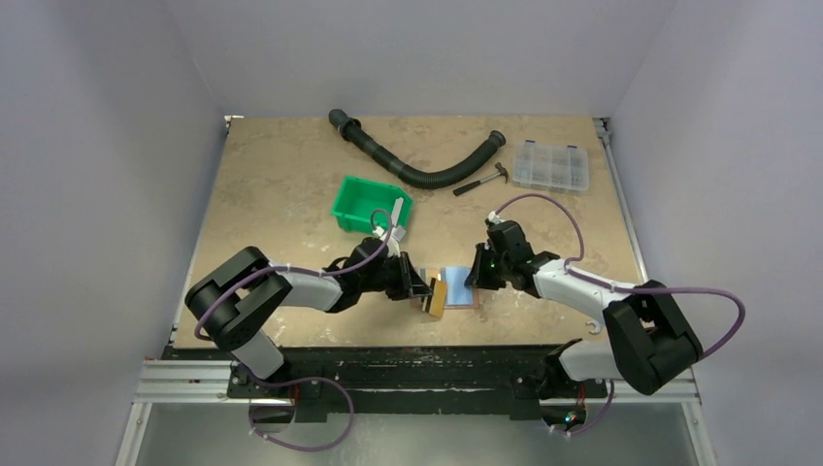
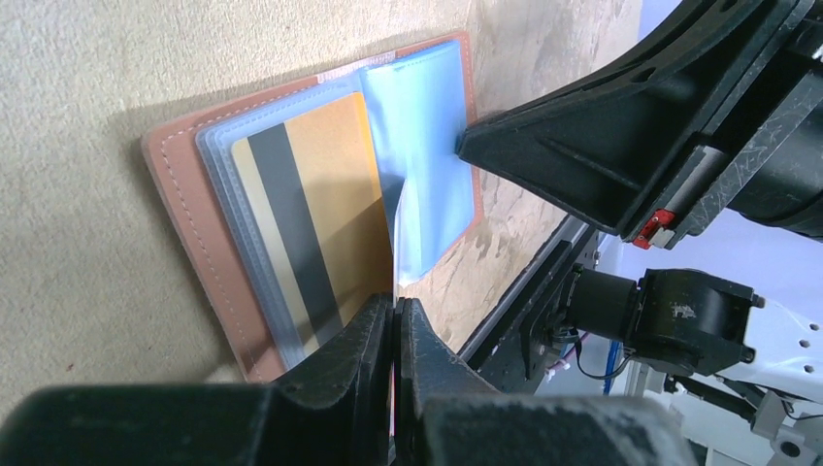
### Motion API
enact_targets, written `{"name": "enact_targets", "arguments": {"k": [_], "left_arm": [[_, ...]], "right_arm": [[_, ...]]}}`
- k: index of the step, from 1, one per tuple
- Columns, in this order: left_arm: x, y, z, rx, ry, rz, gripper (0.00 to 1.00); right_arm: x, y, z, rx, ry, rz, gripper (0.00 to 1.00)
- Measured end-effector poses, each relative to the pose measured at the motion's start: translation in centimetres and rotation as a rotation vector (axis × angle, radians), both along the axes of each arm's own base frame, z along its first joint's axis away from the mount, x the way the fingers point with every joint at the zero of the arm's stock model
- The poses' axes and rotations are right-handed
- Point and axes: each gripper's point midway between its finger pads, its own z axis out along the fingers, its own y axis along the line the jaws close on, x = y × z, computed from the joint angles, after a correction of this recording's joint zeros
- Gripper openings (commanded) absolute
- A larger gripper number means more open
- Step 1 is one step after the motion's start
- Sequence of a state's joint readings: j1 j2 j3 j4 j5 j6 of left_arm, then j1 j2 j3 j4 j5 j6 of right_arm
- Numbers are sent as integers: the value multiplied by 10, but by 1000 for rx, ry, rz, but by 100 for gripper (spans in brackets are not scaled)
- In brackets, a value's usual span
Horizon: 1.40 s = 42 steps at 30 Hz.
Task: Put the credit cards into the card holder
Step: Insert the credit card into the card holder.
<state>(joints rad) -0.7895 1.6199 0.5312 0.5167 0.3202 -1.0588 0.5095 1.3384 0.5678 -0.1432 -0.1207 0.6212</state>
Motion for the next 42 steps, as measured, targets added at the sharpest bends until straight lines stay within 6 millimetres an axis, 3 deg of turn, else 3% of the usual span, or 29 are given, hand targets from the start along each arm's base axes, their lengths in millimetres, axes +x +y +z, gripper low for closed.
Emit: {"name": "enact_targets", "arguments": {"k": [5, 9, 22, 42], "left_arm": [[2, -2, 0, -14, -3, -6, 0], [5, -8, -3, -27, 4, -16, 0], [11, -15, -3, -65, 20, 2, 0], [36, -21, 1, -52, -48, 52, 0]], "right_arm": [[-3, -4, 2, -12, 2, -2, 24], [-3, -6, 2, -24, -3, -6, 26], [-2, -6, 1, -28, -4, -5, 22], [-2, -6, 1, -29, -11, 3, 21]]}}
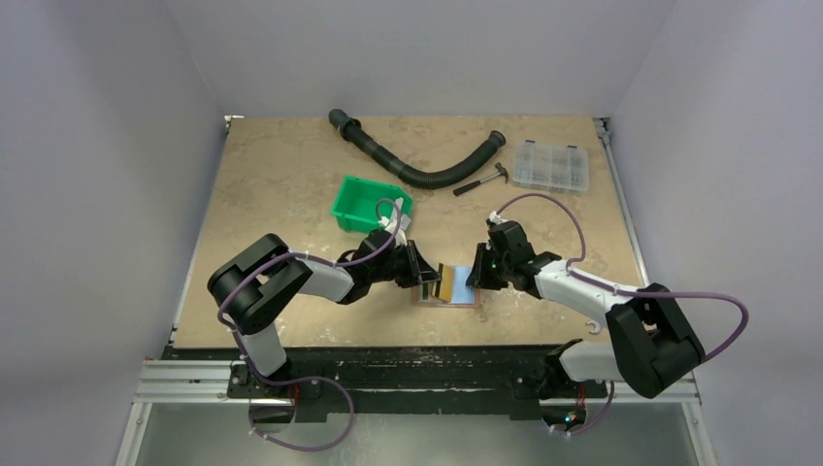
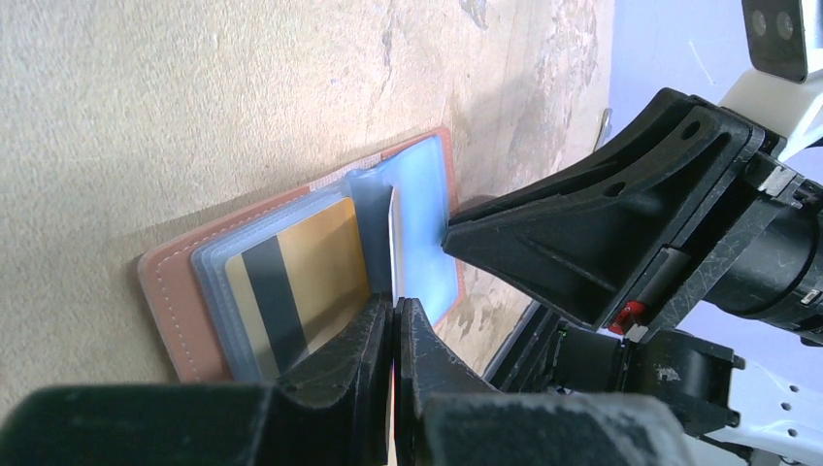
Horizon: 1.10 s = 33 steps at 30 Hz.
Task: Put the credit cards into the card holder
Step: Insert the credit card into the card holder.
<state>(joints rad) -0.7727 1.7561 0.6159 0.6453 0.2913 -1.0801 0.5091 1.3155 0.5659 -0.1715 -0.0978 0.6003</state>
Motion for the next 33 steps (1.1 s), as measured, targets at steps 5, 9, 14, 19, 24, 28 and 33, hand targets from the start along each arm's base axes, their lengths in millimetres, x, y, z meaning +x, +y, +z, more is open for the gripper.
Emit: {"name": "enact_targets", "arguments": {"k": [5, 9, 14, 19, 24, 28, 33], "left_arm": [[3, 1, -1, 19, -20, 0, 0], [3, 1, -2, 21, -23, -2, 0], [4, -1, -5, 18, -20, -3, 0], [3, -3, -8, 10, -21, -10, 0], [2, -6, -12, 42, -13, -3, 15], [4, -15, -11, 93, -17, -5, 37], [4, -22, -4, 139, -34, -6, 50]], "right_arm": [[0, 0, 0, -1, -1, 2, 21], [0, 0, 0, -2, -1, 3, 21], [0, 0, 0, -3, -2, 6, 23], [-1, 2, 2, 10, -1, 8, 28], [0, 5, 16, 48, -33, 8, 28], [0, 6, 16, 49, -33, 8, 27], [-2, 5, 13, 48, -26, 9, 26]]}}
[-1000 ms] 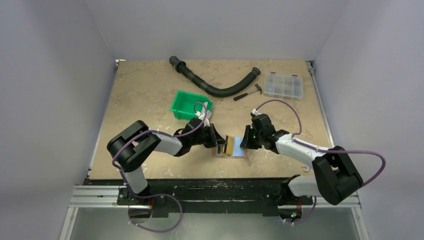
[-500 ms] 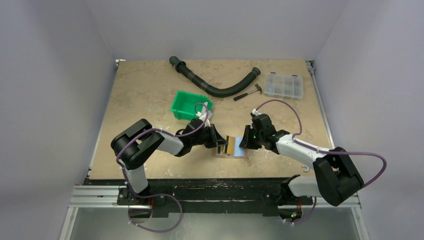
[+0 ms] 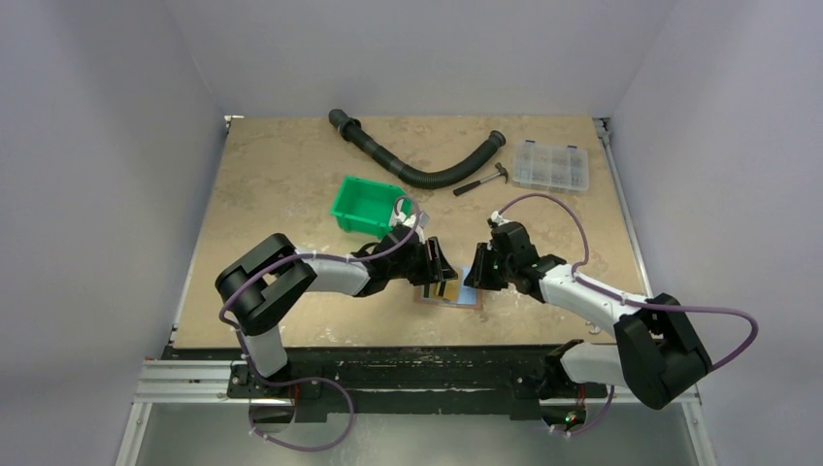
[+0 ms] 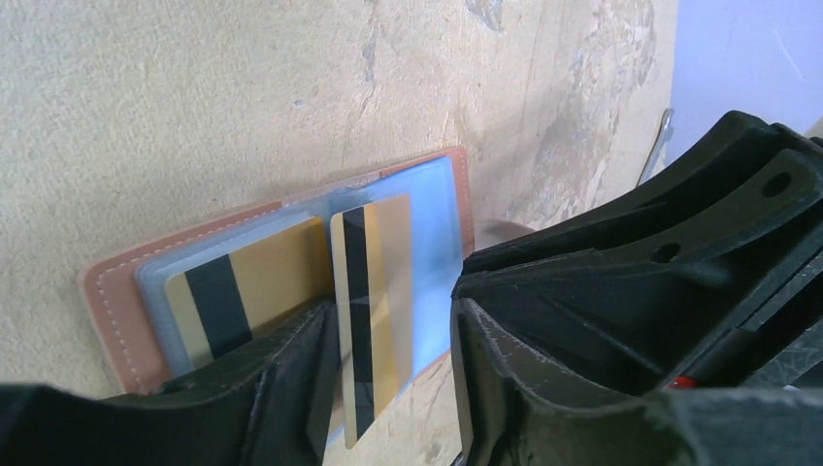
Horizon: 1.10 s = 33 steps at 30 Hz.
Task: Put the credit cards into the card holder
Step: Insert the credit card into the card holder.
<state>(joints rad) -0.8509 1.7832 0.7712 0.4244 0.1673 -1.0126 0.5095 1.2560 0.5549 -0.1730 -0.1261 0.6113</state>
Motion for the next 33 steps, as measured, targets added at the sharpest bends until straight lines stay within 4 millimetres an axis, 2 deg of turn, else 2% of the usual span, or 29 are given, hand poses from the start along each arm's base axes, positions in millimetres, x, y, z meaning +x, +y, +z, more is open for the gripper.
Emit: {"name": "enact_targets", "arguments": {"k": [7, 10, 18, 24, 33], "left_arm": [[-1, -5, 3, 56, 11, -3, 57], [-2, -7, 4, 88, 11, -1, 66], [-5, -17, 5, 191, -14, 6, 67], [-9, -31, 0, 164, -6, -18, 69], [-12, -23, 2, 201, -15, -20, 73]], "right_arm": [[-4, -5, -5, -20, 18, -12, 27], [-4, -8, -7, -33, 25, -28, 27], [-8, -9, -11, -30, 42, -42, 22], [-10, -10, -14, -24, 53, -58, 20], [-10, -10, -14, -19, 59, -77, 20]]}}
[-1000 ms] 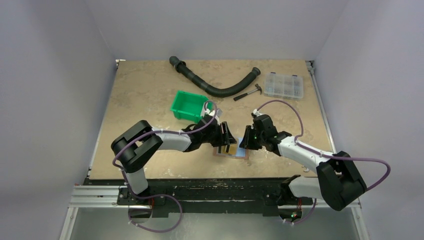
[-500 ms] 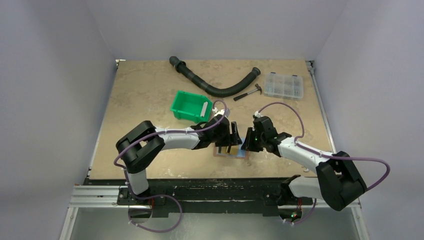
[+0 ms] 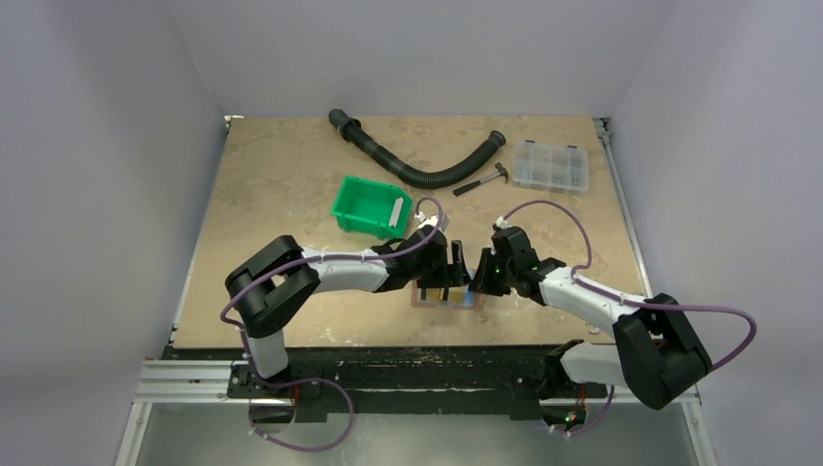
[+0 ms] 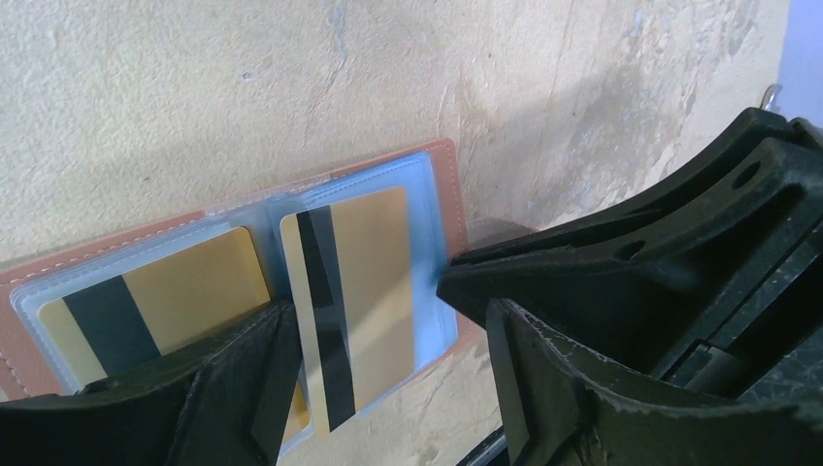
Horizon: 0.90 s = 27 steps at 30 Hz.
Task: Put the credit cards into the card holder
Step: Insert the credit card into the card holder.
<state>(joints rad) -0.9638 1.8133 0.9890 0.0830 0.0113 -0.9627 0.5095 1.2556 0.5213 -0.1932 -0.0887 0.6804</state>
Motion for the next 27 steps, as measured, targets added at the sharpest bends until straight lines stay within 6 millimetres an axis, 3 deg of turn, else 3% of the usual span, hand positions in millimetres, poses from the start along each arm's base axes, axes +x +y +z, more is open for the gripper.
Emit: {"name": "enact_targets", "arguments": {"k": [10, 15, 22, 27], "left_arm": [[-5, 6, 0, 52, 0, -18, 88], [-5, 13, -1, 120, -30, -29, 88], [-9, 26, 2, 168, -52, -43, 96], [-12, 37, 13, 170, -66, -43, 97]], "right_arm": [[-2, 0, -1, 3, 7, 4, 22], [-1, 3, 0, 14, -1, 17, 22], [0, 9, 4, 41, -17, 49, 22], [1, 12, 5, 49, -27, 66, 22]]}}
